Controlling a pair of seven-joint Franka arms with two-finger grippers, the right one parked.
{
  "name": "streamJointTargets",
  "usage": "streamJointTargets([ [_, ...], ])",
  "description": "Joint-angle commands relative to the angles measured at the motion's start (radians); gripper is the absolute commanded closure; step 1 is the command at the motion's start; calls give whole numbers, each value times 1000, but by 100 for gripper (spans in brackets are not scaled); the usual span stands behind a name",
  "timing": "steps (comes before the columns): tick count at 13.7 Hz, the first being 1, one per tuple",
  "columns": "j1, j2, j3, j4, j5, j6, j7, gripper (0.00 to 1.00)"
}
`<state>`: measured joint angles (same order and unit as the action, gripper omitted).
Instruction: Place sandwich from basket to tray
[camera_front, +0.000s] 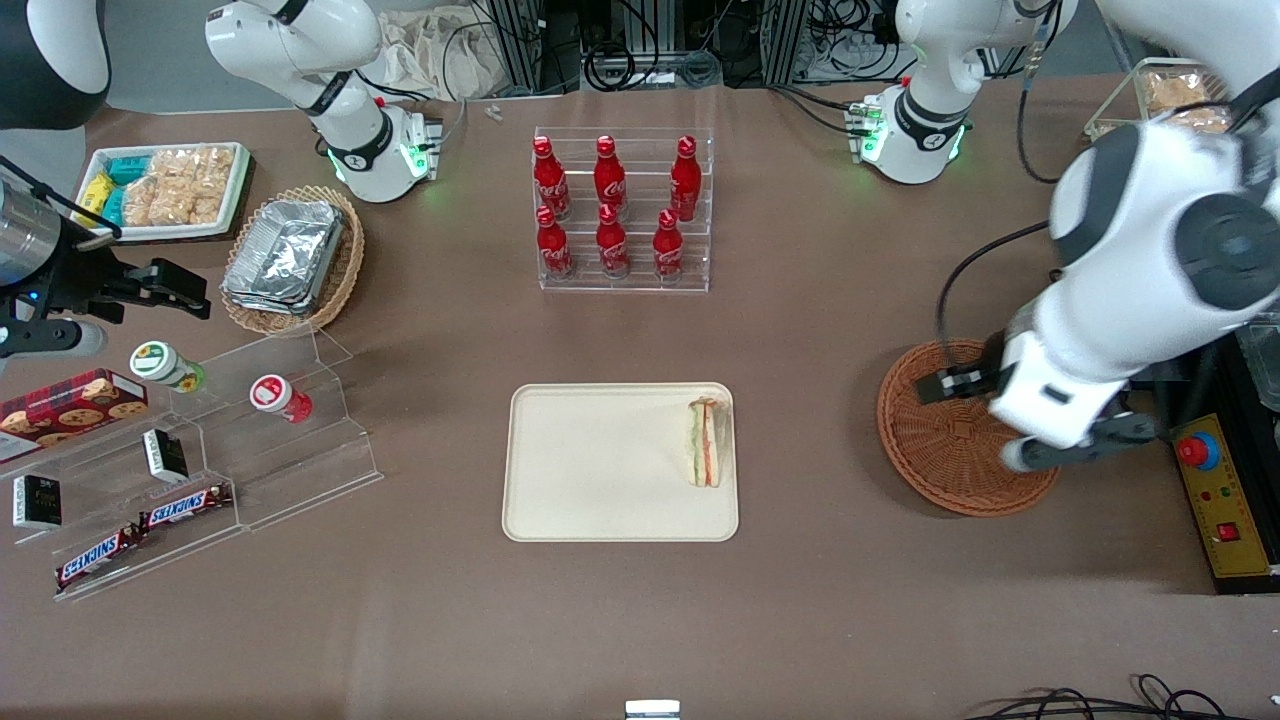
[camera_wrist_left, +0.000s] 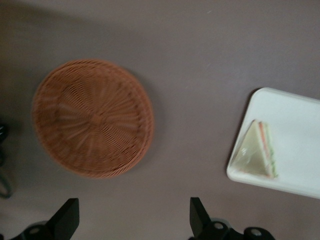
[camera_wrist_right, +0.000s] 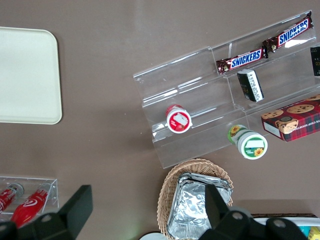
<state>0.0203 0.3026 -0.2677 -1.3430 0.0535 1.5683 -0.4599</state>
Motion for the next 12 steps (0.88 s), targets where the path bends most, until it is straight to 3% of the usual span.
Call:
streamJointTargets([
  [1,0,-130,100,-89,-52,-60,139,1],
  [7,-5,-362,217,-289,-57,-93,262,1],
  [12,-6,-332,234,-216,-58,-119,265,1],
])
